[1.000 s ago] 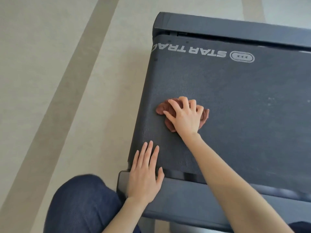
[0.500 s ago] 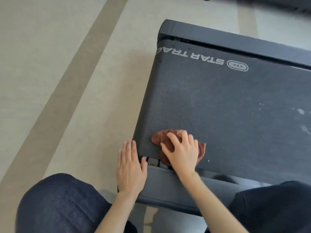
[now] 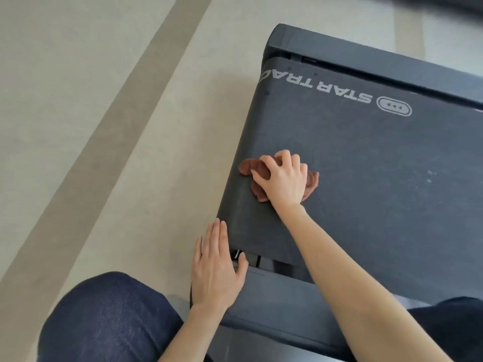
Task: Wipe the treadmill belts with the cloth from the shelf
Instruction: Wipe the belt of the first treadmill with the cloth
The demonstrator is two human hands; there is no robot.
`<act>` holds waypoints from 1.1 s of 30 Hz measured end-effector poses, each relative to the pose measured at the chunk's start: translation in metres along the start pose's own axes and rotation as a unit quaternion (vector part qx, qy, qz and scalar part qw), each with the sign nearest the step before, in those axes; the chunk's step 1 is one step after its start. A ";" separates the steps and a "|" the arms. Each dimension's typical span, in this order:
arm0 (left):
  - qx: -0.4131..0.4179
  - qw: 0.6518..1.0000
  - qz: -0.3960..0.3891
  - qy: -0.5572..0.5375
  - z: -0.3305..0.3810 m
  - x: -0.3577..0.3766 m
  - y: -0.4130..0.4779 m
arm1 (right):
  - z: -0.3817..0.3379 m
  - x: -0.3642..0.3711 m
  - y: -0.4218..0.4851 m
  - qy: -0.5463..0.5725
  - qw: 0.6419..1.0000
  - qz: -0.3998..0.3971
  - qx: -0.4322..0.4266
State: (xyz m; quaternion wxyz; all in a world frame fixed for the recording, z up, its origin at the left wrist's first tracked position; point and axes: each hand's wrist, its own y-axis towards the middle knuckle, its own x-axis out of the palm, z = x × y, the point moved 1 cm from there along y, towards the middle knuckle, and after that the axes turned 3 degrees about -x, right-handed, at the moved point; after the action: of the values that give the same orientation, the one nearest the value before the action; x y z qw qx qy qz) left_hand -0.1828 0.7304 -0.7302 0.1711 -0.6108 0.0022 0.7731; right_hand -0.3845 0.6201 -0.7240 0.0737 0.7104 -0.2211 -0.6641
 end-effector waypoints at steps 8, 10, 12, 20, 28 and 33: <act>0.020 1.000 0.005 0.017 0.003 -0.002 0.002 | 0.037 -0.036 -0.036 0.014 0.997 -0.072 0.038; 0.057 0.998 0.009 0.026 0.008 -0.003 0.007 | 0.054 -0.056 -0.089 -0.010 0.996 -0.059 0.059; 0.108 0.993 0.005 0.039 0.019 -0.002 0.015 | 0.068 -0.078 -0.139 -0.036 0.994 -0.044 0.091; 0.180 0.981 -0.018 0.065 0.084 0.016 0.030 | 0.087 -0.073 -0.159 -0.073 0.983 0.010 0.169; 0.197 0.978 -0.011 0.072 0.080 0.021 0.032 | 0.152 -0.031 -0.041 -0.084 0.979 0.004 0.184; 0.193 0.978 -0.003 0.076 0.080 0.018 0.029 | 0.155 -0.039 -0.030 -0.064 0.979 -0.058 0.185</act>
State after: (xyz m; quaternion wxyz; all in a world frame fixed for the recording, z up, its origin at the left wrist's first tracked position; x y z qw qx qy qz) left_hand -0.2701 0.7246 -0.7327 0.2880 -0.6230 0.1626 0.7089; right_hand -0.5303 0.6927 -0.7169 -0.1120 0.6790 -0.3028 -0.6593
